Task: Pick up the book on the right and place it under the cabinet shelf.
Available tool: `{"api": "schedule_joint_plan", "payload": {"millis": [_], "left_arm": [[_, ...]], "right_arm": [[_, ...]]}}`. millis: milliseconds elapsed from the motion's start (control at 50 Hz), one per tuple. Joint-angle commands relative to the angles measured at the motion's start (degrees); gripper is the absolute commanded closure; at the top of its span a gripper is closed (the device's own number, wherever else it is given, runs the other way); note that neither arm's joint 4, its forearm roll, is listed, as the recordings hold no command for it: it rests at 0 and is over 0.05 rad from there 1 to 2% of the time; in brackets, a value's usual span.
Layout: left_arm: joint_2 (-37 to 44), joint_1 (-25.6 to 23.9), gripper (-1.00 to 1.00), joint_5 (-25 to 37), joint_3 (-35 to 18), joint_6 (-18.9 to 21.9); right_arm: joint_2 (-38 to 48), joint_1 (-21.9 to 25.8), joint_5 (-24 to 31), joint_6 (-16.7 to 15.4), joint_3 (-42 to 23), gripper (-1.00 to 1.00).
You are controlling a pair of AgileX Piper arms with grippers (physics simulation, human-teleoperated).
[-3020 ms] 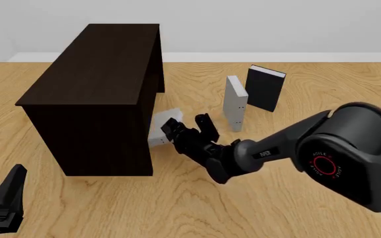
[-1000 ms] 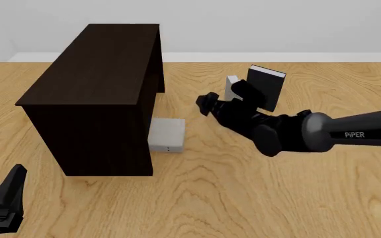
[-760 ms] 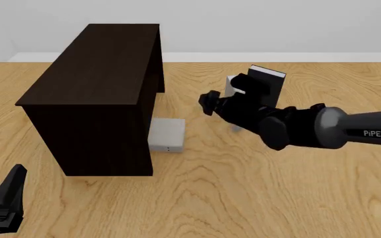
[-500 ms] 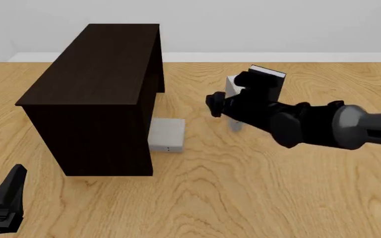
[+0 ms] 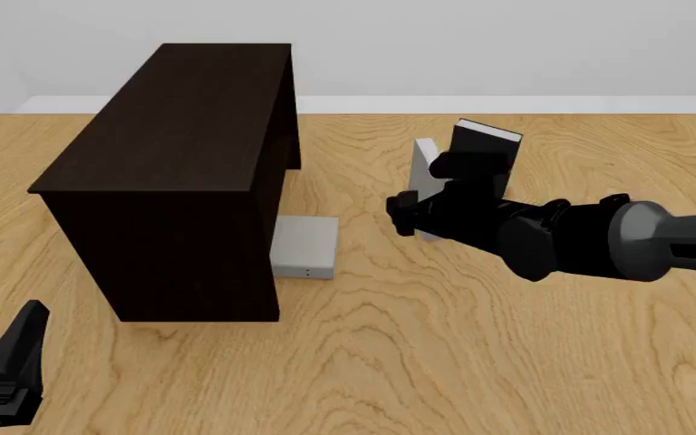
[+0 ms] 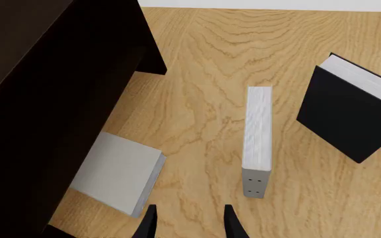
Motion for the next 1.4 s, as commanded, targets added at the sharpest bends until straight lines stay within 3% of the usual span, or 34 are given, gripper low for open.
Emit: {"api": "schedule_joint_plan", "payload": {"millis": [20, 720, 900, 1400], "left_arm": [[0.0, 0.0, -1.0, 0.0, 0.0, 0.0], [0.0, 0.0, -1.0, 0.0, 0.0, 0.0], [0.0, 0.0, -1.0, 0.0, 0.0, 0.0], [0.0, 0.0, -1.0, 0.0, 0.0, 0.0]], "right_arm": [[3.61, -0.96, 0.02, -2.64, -1.54, -1.0], [16.81, 3.36, -0.38, -7.65, -10.54, -1.0], [19.01, 3.47, -0.61, -9.68, -12.3, -1.0], [25.26, 3.36, -0.95, -11.53, -15.71, -1.0]]}}
